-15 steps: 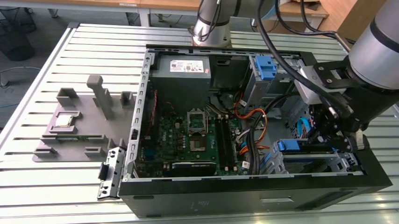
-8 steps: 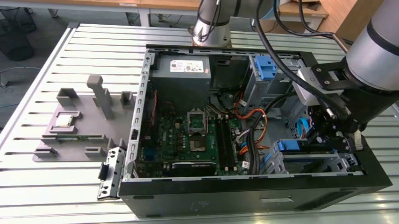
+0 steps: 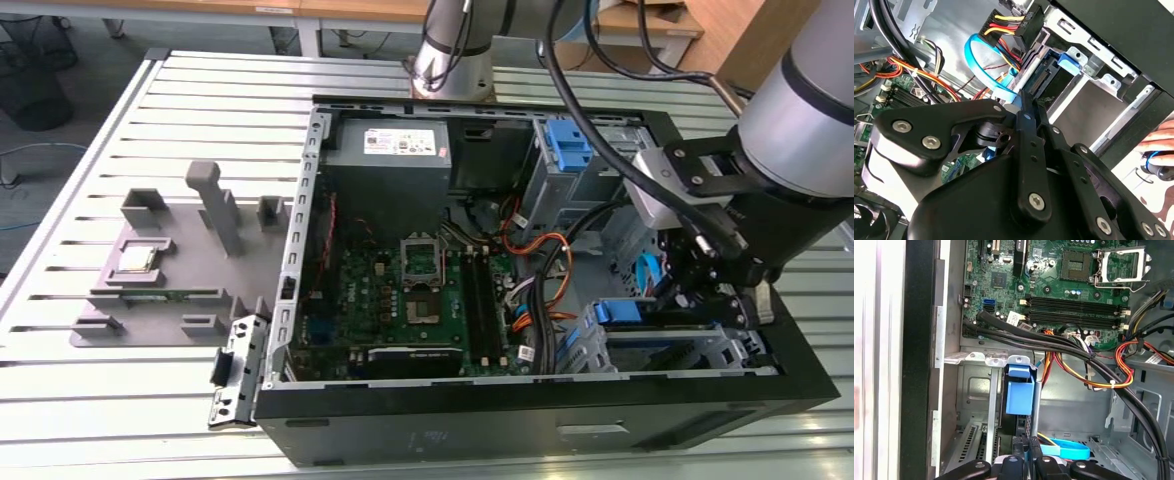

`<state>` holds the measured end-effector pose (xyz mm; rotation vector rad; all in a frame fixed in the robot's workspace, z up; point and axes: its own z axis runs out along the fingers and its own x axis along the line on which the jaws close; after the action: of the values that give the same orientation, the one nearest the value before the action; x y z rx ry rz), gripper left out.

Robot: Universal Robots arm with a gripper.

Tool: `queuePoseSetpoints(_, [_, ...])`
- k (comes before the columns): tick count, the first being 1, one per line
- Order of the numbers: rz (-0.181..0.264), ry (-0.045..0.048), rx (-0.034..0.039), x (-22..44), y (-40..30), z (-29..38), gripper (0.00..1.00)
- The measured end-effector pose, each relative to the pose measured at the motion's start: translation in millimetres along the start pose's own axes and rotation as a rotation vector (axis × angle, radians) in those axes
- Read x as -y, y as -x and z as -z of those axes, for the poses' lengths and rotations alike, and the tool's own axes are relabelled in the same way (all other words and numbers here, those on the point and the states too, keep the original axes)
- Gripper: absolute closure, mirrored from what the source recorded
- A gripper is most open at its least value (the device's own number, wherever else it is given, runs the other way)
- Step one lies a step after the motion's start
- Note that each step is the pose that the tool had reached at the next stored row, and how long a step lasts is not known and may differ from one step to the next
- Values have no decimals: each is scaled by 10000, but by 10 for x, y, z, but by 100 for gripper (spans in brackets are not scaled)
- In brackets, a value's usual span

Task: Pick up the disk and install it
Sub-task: 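Insert the first disk wire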

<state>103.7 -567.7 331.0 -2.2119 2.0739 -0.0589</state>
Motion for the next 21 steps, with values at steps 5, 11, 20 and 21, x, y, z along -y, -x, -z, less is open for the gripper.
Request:
queuePoseSetpoints(5, [1,-1,-11,-2,-1,-19,84])
queuePoseSetpoints(11, [1,-1,-13,-4,-2,-34,84])
queuePoseSetpoints(20, [1,-1,-11,-3,-1,-26,77])
queuePoseSetpoints(21, [0,-2,-6,-1,0,-7,77])
